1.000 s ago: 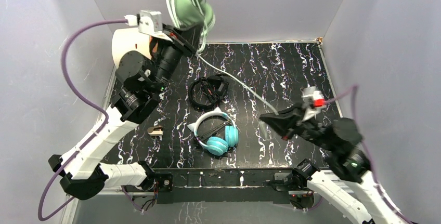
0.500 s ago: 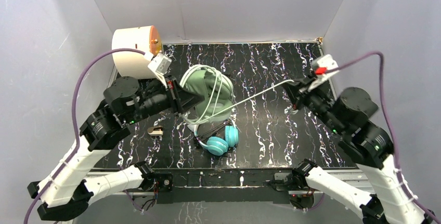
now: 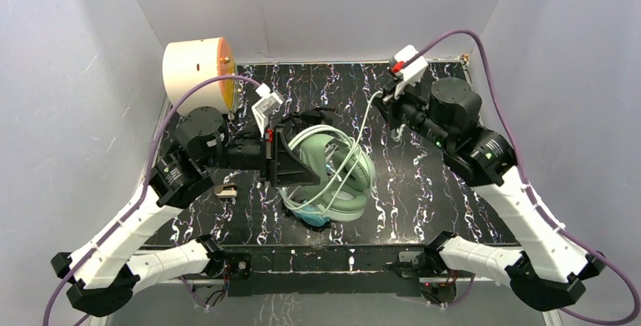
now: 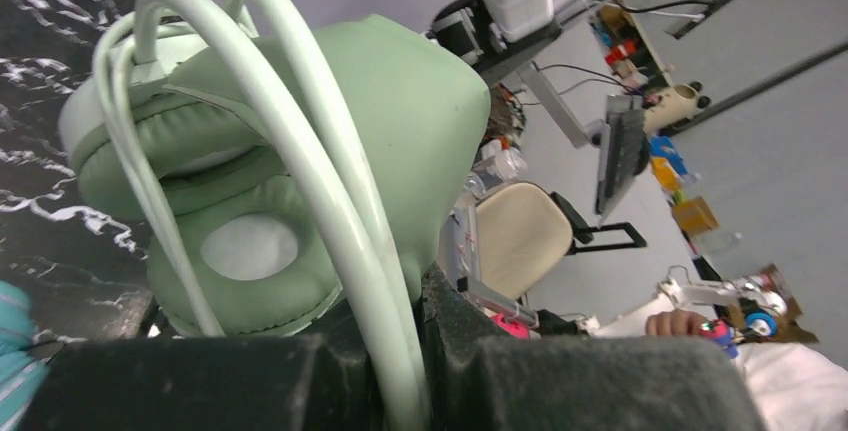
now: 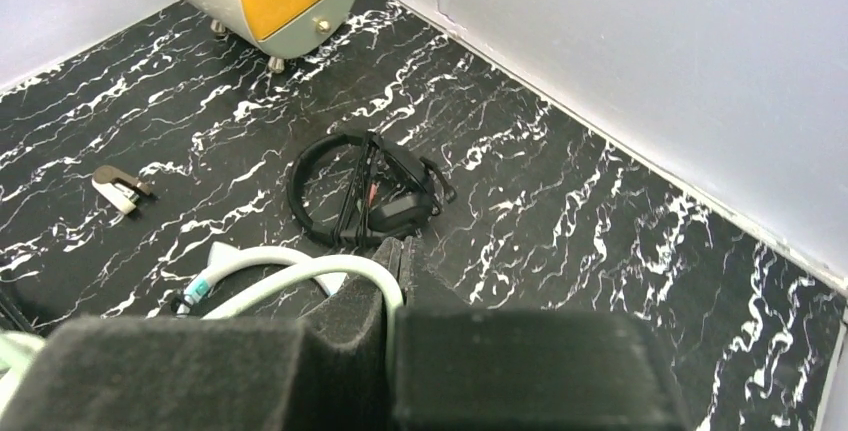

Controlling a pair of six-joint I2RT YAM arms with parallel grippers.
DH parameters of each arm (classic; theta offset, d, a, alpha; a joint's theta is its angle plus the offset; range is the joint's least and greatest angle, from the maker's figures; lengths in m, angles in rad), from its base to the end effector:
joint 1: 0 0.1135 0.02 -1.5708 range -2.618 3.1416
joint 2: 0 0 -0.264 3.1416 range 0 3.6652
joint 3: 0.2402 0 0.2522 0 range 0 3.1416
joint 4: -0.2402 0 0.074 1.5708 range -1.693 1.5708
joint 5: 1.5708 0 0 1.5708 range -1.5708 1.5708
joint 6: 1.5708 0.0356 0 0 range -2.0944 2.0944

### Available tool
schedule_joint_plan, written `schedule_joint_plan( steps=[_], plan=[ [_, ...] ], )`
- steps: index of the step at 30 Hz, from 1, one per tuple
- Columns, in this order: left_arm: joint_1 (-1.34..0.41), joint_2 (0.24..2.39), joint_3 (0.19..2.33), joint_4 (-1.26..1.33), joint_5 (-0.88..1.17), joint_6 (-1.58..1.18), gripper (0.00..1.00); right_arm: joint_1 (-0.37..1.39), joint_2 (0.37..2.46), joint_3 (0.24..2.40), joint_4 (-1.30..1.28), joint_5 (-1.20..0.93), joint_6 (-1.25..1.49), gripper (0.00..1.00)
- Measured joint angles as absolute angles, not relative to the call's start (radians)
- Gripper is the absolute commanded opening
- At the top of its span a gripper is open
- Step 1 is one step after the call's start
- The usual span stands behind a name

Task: Wrap the headphones
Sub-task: Wrap the headphones cable around the headphones.

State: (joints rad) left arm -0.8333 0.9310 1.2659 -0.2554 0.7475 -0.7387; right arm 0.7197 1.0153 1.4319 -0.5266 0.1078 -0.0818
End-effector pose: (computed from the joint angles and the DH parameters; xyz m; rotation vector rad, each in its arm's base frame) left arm 0.0990 -0.1449 0.4704 0.7873 1.6345 -1.7422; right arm 0.1448 0.1219 0.4798 -0.5851 1.5909 0.3888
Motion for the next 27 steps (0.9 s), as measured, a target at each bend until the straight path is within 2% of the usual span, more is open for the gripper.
schedule_joint_plan(
  steps=[4, 6, 11, 14, 16, 20, 26, 27],
  plan=[
    [-0.831, 0.941, 1.244, -0.103, 0.844, -0.82, 0.0, 0.714, 1.061, 1.427, -0.467, 0.005, -0.114, 0.07],
    [-0.831, 0.934, 1.234, 0.017, 0.892, -0.879, 0.0, 0.703, 1.065, 1.394, -0.436, -0.084, -0.117, 0.07],
    [-0.825, 0.937, 1.234, 0.258, 0.936, -0.994, 0.0, 0.558, 1.131, 1.324, -0.278, -0.548, -0.04, 0.07],
    [-0.818, 0.968, 1.242, 0.327, 0.928, -1.034, 0.0, 0.413, 1.182, 1.225, -0.001, -0.861, 0.165, 0.12],
    [-0.815, 1.005, 1.247, 0.36, 0.919, -1.046, 0.0, 0.375, 1.216, 1.164, 0.158, -0.99, 0.312, 0.17],
    [-0.82, 1.085, 1.281, 0.427, 0.902, -1.061, 0.0, 0.369, 1.238, 1.053, 0.409, -1.081, 0.574, 0.26],
    [-0.822, 1.203, 1.359, 0.558, 0.869, -1.105, 0.0, 0.369, 1.226, 0.926, 0.751, -1.028, 0.855, 0.31],
    [-0.822, 1.229, 1.377, 0.577, 0.869, -1.119, 0.0, 0.369, 1.225, 0.908, 0.786, -1.009, 0.88, 0.35]
  ],
)
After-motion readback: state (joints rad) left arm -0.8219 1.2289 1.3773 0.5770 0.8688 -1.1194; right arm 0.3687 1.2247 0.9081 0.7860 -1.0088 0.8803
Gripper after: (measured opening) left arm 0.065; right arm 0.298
